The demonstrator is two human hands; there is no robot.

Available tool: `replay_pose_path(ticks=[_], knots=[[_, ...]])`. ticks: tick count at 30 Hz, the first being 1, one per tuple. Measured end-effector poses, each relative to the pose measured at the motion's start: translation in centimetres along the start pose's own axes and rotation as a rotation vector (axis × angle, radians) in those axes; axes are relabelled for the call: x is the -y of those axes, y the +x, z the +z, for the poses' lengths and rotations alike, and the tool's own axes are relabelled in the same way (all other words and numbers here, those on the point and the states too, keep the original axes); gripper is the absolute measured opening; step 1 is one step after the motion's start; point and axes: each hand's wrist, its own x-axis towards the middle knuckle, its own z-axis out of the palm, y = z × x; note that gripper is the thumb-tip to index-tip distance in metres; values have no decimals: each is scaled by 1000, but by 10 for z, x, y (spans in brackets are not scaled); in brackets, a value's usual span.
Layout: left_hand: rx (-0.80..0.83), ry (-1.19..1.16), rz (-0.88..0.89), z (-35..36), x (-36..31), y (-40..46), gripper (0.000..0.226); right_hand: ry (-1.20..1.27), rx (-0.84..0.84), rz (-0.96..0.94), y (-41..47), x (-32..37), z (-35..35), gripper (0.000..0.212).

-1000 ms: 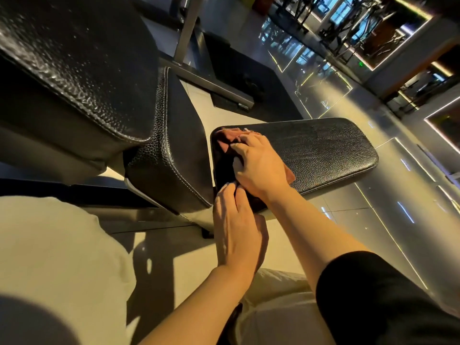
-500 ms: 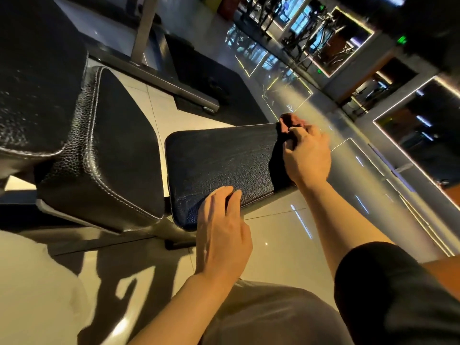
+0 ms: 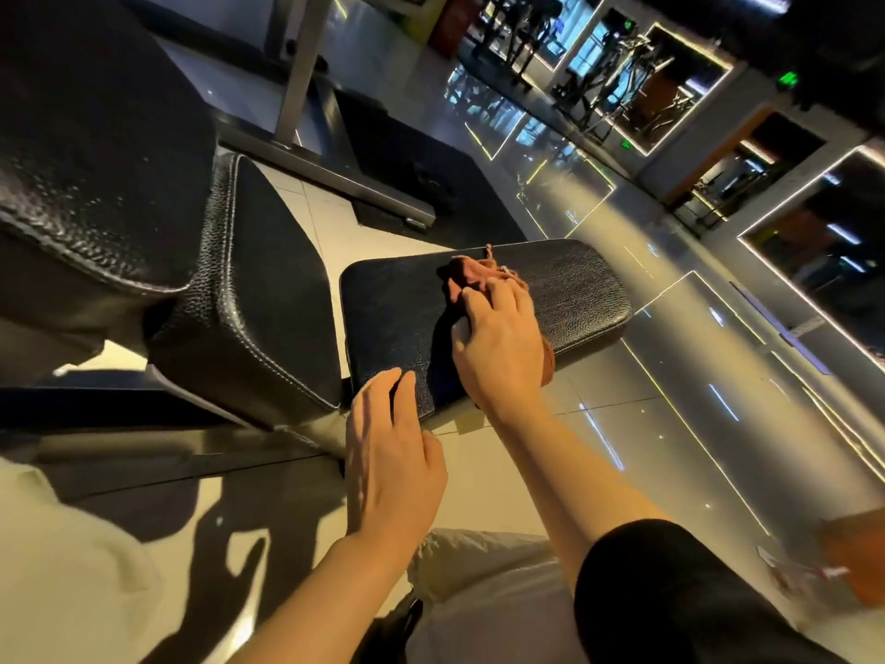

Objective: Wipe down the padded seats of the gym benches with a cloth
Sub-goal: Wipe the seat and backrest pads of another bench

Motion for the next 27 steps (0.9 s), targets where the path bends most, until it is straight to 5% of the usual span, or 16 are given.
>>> replay_pose_path(ticks=[3, 7, 11, 16, 22, 27], knots=[[24, 36, -52, -8, 0, -13, 71, 32, 52, -84, -15, 28, 7, 24], [82, 214, -142, -13, 7, -23, 44, 94, 127, -231, -36, 61, 14, 27], [27, -46, -377, -7, 17, -38, 57, 143, 295, -342, -47, 71, 12, 33], [175, -10, -220, -19, 11, -54, 68, 96, 465, -429, -40, 47, -4, 40], [169, -136, -222, -31, 15, -55, 77, 103, 259, -145, -39, 23, -16, 38], [141, -145, -292, -43, 11, -46, 76, 98, 477, -307, -57, 59, -17, 51]])
